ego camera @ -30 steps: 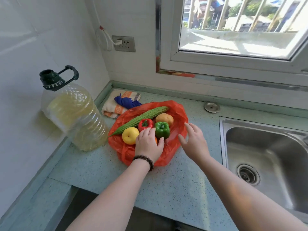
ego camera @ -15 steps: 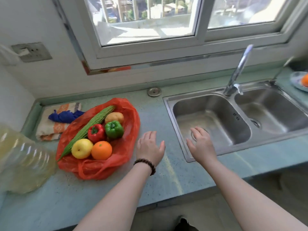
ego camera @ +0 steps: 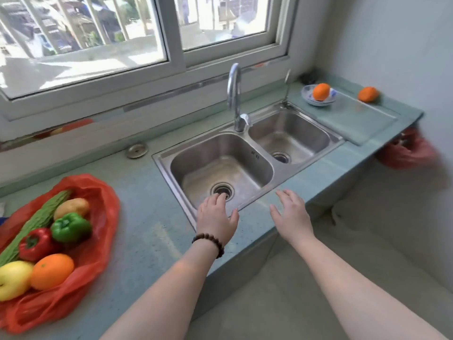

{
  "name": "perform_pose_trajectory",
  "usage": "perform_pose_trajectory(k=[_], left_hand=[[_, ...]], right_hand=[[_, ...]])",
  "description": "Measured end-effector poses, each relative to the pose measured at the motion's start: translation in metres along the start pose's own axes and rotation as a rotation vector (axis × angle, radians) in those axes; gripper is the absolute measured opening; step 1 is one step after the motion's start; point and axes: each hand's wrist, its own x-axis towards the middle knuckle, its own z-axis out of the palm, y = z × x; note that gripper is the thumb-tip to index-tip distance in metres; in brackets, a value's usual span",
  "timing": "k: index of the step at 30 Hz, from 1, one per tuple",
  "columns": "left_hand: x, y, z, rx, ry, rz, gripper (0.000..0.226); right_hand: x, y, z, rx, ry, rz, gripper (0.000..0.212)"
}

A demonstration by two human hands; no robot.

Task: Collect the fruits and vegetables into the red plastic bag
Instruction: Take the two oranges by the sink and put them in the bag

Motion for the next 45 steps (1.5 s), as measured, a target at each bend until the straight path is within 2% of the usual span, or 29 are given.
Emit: perform_pose_trajectory(k=[15,23,35,45], left_hand=[[-0.048,0.230,0.115,0.019,-0.096,0.139,0.062],[-0.028,0.310,0.151,0.027,-0.143,0.182,0.064],[0.072,0.371,0.191,0.021,-0.143,0.192,0.062],[0.234,0.405,0.195,-0.032,-0.091,0.159,0.058]], right_hand=[[-0.056,0.217,-0.147,0.012,0.154,0.194,0.047],[-0.040,0.284,-0.197,0.040,0.219,0.215,0.046],[0.059,0.342,-0.224,0.021,0.230,0.229,0.046],[0.228,0.346,-0.254,-0.024,0.217,0.169,0.046]])
